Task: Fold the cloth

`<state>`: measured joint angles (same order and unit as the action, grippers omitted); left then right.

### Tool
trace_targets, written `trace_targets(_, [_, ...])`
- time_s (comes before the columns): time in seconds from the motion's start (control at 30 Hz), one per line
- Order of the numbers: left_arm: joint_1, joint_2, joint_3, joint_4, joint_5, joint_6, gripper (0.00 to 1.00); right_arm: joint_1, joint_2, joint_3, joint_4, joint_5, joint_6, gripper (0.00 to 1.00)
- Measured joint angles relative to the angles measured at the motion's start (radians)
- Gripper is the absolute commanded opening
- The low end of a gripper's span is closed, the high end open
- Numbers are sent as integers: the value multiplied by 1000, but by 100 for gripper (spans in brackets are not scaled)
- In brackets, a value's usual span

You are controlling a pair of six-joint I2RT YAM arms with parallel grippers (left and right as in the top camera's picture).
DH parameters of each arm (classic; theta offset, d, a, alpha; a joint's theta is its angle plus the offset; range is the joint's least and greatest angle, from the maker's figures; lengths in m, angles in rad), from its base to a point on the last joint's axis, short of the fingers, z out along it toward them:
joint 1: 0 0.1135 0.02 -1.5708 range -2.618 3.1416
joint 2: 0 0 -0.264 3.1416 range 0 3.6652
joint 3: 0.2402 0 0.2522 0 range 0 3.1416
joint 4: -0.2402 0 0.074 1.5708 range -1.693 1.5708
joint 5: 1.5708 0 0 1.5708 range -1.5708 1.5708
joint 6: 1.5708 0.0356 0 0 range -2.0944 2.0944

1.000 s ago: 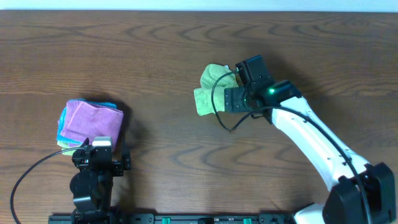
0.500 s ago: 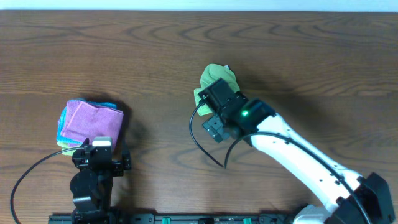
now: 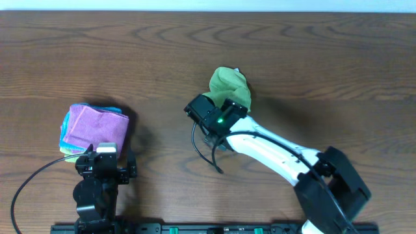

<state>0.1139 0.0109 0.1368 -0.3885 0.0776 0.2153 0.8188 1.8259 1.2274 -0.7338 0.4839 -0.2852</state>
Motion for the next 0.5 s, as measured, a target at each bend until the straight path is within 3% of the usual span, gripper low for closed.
trace_targets(0.5, [0,0,0,0,0,0,95,-15,68,0,175,28,-53,81])
